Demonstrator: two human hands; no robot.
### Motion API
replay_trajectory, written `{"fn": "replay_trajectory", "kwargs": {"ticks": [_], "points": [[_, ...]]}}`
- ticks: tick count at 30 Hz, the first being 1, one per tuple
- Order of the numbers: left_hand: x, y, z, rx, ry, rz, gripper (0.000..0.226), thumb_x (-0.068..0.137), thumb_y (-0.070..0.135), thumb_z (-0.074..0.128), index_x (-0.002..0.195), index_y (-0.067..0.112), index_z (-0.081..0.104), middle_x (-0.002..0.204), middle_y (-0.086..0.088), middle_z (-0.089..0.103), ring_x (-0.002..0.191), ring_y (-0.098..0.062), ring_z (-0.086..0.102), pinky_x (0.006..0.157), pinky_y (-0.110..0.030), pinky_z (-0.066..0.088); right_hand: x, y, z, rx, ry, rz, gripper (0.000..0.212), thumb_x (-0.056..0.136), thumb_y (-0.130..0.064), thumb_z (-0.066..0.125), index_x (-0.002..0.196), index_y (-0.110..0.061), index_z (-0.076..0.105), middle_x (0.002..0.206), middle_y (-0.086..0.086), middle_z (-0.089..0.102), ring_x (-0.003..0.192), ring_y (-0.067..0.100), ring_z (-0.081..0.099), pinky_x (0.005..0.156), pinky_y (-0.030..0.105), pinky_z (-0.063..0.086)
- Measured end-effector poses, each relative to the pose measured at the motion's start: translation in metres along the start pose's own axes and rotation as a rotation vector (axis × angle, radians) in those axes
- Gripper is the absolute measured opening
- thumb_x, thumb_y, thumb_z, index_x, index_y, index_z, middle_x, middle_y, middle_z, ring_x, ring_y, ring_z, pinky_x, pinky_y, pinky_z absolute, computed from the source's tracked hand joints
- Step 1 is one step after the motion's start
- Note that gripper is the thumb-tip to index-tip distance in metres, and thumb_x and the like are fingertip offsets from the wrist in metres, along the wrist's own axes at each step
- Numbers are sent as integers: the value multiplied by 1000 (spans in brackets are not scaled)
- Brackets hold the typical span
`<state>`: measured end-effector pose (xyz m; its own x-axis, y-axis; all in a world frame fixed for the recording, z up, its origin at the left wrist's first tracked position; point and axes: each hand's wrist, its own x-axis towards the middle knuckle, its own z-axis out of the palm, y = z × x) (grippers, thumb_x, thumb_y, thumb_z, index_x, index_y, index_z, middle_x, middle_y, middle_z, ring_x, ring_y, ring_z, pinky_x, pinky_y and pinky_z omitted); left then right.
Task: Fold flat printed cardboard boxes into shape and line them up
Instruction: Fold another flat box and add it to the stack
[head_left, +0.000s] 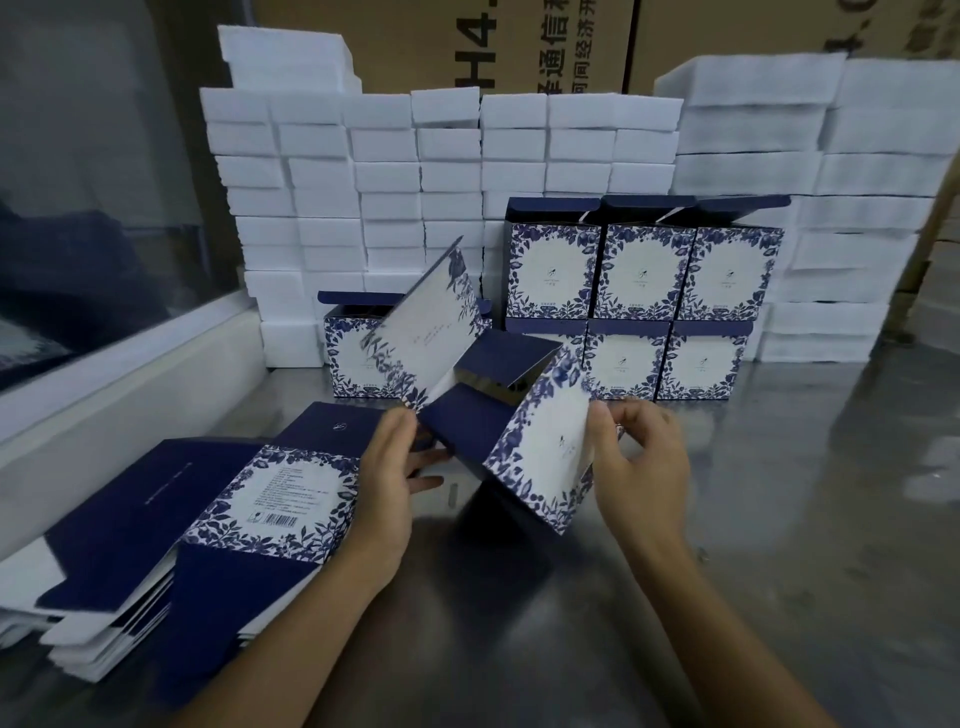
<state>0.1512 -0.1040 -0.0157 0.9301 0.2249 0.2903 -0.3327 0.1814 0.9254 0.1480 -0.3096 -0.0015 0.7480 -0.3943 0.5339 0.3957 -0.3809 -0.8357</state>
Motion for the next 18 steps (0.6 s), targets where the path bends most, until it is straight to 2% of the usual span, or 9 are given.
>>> {"fn": "replay_trajectory", "kwargs": {"ticks": [2, 4, 6, 8, 10, 12, 13, 15, 18], "points": [[1, 1, 1, -19, 46, -24, 35, 103, 42, 37, 102, 21, 65, 92, -5, 70, 76, -18, 69, 68, -36, 54, 0, -1, -3, 18, -5, 88, 29, 94, -33, 64, 71, -15, 63, 116, 5, 60, 121, 11, 52, 106, 35, 39], [1, 2, 4, -11, 100, -46, 41, 103, 45, 33, 99, 20, 65, 86, -6, 70, 71, -20, 67, 62, -34, 57, -1, -3, -3, 57, -42, 136, 31, 94, -35, 64, 73, -13, 68, 122, 7, 60, 125, 8, 49, 109, 37, 38], [-1, 4, 5, -43, 103, -84, 41, 102, 48, 35, 97, 21, 65, 83, -5, 71, 74, -21, 67, 59, -35, 56, -4, -9, -1, 111, -108, 147, 31, 96, -38, 61, 80, -14, 72, 117, 11, 63, 113, 10, 57, 98, 36, 45], [-2, 7, 3, -131, 45, -158, 46, 93, 59, 43, 103, 21, 67, 90, -5, 73, 82, -22, 68, 60, -37, 57, -8, -14, 2, 235, -175, 178, 35, 99, -42, 56, 88, -13, 73, 115, 12, 67, 98, 8, 62, 88, 34, 46], [-1, 8, 0, -172, -5, -198, 66, 76, 74, 51, 117, 24, 65, 108, -3, 73, 96, -20, 69, 69, -40, 58, -11, -17, 4, 402, -270, 246, 47, 95, -50, 51, 104, -11, 74, 118, 9, 71, 107, 11, 65, 99, 38, 47], [0, 7, -2, -121, -35, -205, 96, 62, 91, 53, 136, 30, 51, 128, 1, 65, 116, -20, 62, 91, -48, 52, -14, -18, 6, 516, -337, 291, 57, 88, -55, 50, 117, -9, 71, 123, 10, 70, 119, 23, 62, 108, 46, 43], [0, 6, -3, -104, -57, -201, 105, 55, 94, 51, 141, 33, 45, 133, 4, 61, 122, -19, 57, 101, -51, 45, -15, -18, 6, 536, -354, 294, 56, 88, -55, 55, 118, -9, 69, 123, 9, 70, 119, 23, 62, 108, 47, 44], [-1, 5, -4, -110, -101, -178, 108, 50, 95, 53, 140, 36, 45, 133, 11, 62, 127, -15, 54, 107, -51, 38, -16, -16, 7, 523, -373, 247, 43, 93, -47, 61, 111, -8, 70, 110, 7, 73, 104, 15, 66, 96, 45, 50], [1, 4, -3, -84, -63, -114, 92, 56, 86, 64, 129, 30, 52, 120, 6, 69, 115, -19, 63, 95, -46, 49, -14, -7, 10, 394, -319, 196, 11, 100, -25, 57, 102, -17, 66, 91, -11, 73, 86, 5, 66, 78, 34, 51]]}}
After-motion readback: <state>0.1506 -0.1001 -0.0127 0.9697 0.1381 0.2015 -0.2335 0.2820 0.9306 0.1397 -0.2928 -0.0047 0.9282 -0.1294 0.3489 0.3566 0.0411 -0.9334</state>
